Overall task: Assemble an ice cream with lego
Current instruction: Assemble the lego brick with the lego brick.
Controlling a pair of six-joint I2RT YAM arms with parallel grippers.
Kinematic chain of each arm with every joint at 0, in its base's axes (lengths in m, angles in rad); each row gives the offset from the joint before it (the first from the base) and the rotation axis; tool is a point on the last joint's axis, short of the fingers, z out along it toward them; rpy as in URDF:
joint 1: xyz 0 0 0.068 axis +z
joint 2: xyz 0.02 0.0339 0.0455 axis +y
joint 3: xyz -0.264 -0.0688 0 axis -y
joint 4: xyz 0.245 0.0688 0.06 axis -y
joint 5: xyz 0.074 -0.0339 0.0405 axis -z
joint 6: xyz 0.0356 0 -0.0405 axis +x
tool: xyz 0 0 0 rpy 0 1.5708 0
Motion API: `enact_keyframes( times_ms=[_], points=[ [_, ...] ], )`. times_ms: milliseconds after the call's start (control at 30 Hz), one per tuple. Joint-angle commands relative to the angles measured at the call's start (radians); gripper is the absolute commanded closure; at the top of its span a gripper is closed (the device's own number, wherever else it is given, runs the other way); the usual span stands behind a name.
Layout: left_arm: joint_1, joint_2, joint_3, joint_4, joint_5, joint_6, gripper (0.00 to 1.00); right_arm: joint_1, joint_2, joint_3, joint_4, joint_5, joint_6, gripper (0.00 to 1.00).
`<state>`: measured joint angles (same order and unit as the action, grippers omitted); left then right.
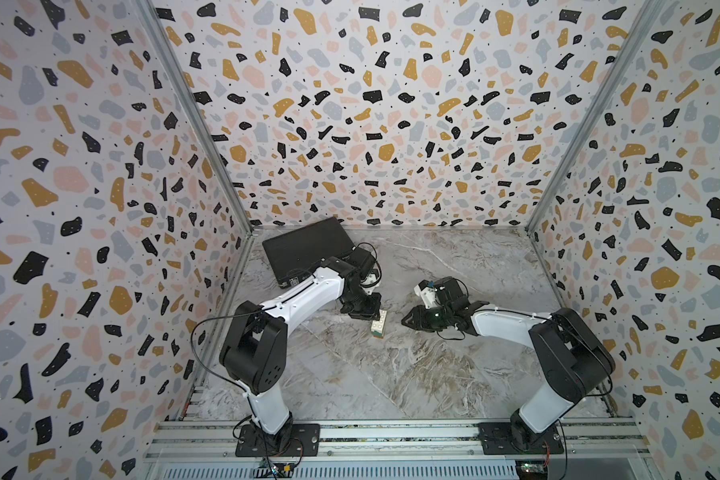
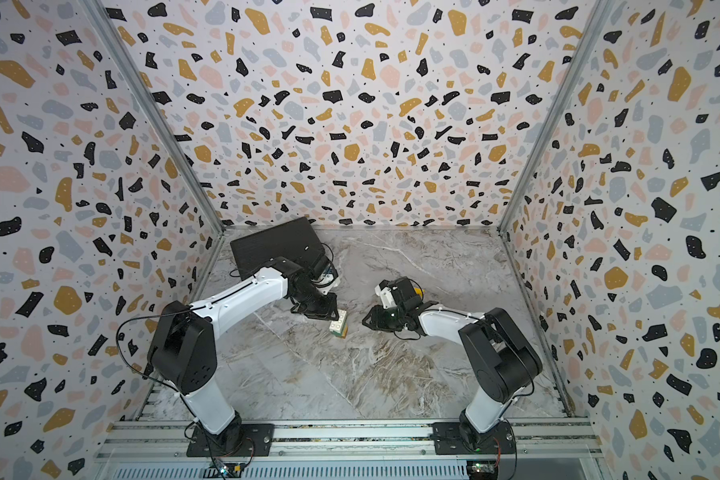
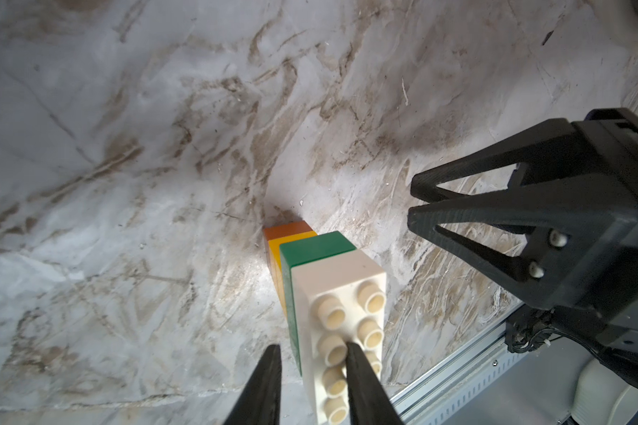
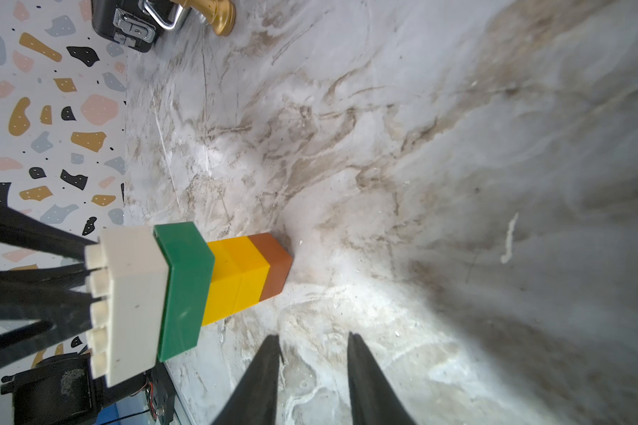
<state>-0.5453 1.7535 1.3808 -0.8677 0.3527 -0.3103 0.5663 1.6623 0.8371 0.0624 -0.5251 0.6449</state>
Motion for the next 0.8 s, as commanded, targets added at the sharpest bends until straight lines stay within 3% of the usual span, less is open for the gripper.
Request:
enact_keyframes(
  times_ms=[0, 433, 767],
  points=[
    [0.005, 0.009, 0.046, -0.036, -0.023, 0.008, 0.68, 0.004, -0.015, 0.031, -0.025, 0.010, -0.016, 0.65],
    [0.008, 0.041, 0.044, -0.039, 0.003, 0.007, 0.70, 0.007, 0.005, 0.030, 0.024, -0.060, 0.011, 0.68],
    [0.008, 0.040, -0.028, -0.010, 0.002, -0.008, 0.77, 0.030, 0.047, 0.041, 0.072, -0.123, 0.043, 0.72]
  ],
)
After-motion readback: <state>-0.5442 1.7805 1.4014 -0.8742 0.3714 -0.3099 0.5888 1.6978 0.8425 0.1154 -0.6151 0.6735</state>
